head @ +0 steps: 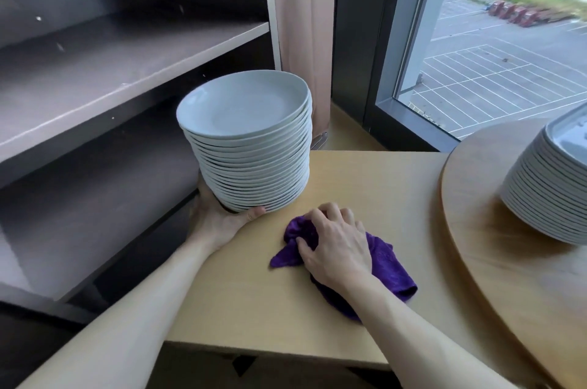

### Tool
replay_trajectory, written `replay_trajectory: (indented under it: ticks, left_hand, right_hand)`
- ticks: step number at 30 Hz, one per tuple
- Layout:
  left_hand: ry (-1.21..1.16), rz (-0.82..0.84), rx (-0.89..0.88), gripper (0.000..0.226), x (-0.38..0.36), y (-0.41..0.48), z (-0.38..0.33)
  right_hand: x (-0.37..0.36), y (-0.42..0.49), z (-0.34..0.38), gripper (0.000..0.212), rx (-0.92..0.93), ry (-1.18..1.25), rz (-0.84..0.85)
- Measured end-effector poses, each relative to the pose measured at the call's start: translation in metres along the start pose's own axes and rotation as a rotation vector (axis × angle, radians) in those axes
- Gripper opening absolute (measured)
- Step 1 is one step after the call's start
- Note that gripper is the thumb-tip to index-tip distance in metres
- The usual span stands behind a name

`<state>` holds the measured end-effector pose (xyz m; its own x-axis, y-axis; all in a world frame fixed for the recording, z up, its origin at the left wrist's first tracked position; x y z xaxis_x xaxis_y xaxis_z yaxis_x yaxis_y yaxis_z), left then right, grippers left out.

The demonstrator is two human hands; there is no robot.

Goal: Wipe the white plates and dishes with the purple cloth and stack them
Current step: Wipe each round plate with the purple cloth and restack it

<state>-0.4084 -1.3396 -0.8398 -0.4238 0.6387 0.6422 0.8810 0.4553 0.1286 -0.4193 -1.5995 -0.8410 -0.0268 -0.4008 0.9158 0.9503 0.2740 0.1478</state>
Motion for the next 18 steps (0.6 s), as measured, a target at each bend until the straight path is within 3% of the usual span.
replay_trajectory:
  ticks: [4,6,8,12,18]
  left_hand:
    - [0.004,0.061,0.013,0.144,0.007,-0.024,-0.003]
    - [0.195,0.175,0.009,0.139,0.009,-0.048,0.006]
    - [0.395,0.245,-0.010,0.118,0.012,-0.075,0.021]
    - [0.483,0.155,-0.022,0.078,0.034,-0.105,0.040]
    - [0.432,0.115,-0.029,0.056,0.034,-0.109,0.035]
  right_hand:
    - [0.006,-0.037,0.005,0.038,0.027,-0.027,0.065]
    - [0.009,-0.049,0.009,0.042,0.018,-0.023,0.067]
    - [0.010,-0.058,0.014,0.049,-0.010,-0.040,0.064]
    - [-0.005,-0.056,0.049,0.043,-0.056,-0.123,0.038]
    - [-0.036,-0.021,0.098,0.027,-0.096,-0.108,0.008]
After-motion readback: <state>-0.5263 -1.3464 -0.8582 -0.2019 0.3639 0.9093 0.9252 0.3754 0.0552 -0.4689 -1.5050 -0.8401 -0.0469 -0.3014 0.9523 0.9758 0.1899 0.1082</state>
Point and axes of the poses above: each hand's wrist, its own y-axis towards the middle knuckle, its own x-axis out of the back of the hand, z = x × y, the point moved 3 cm from there along y, towards the middle knuckle, and after that the axes turned 2 degrees about -z, right-handed, at the moved point
